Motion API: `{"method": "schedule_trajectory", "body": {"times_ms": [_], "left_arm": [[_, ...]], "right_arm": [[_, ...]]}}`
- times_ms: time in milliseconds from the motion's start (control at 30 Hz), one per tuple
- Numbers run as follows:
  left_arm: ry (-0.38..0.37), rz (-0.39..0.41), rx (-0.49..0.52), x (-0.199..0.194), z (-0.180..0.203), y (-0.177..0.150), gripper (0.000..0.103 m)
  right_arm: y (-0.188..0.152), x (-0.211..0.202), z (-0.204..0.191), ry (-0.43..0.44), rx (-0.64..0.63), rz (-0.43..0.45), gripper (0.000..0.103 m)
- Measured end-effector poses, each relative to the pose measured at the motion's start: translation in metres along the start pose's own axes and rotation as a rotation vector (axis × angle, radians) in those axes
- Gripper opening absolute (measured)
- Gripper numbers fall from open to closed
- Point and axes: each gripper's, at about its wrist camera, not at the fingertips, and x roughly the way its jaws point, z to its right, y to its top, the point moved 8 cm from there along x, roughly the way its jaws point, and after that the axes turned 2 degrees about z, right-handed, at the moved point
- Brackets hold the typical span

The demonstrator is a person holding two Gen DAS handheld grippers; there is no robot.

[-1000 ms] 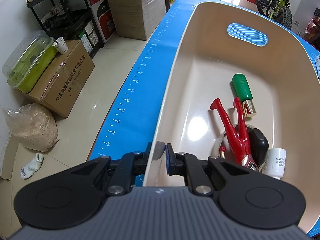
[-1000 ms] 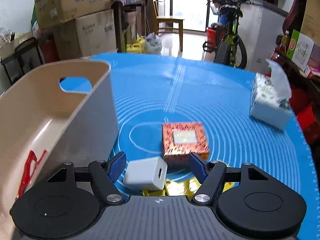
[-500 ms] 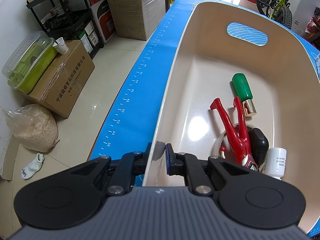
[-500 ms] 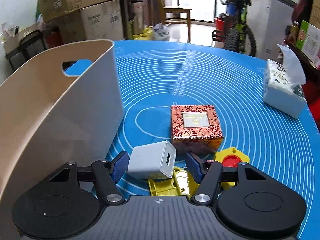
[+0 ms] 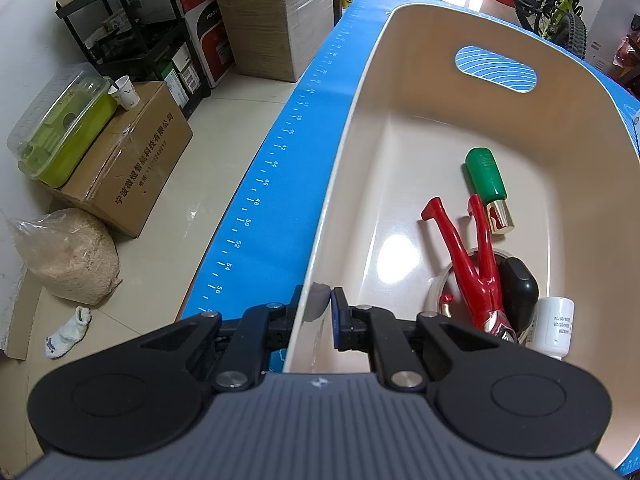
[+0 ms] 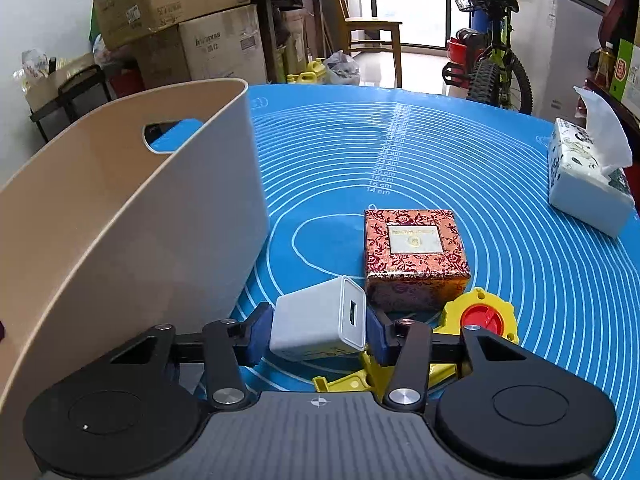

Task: Organize rigid objects
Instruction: 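Move the right tool to the white charger cube and grasp it, then lift the charger cube into the basket and open the right gripper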

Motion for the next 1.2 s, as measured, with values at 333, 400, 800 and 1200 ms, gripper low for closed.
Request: {"method": "schedule_trajectory", "body": {"times_ms": [333,400,800,1200], "left_arm": [[0.001,0.001,0.001,0.0,0.0,0.0,0.014],[0.001,0.001,0.0,0.0,0.0,0.0,0.014],[0.0,0.002,0.0,0.0,0.0,0.0,0.014],[0.004,0.003,0.003,-0.001,0.0,0.0,0.014]], "right_arm": [[0.007,-0.02,0.005,-0.041,0.009,0.059,0.054],[0.01,-0.024,0.007,-0.055,0.011,0.069,0.054],[0.049,-0.084,0.004,-0.091,0.053,0.26,0.054],[0.068,-0.117,-0.071,0.075,-0.051,0.325,0.054]]}}
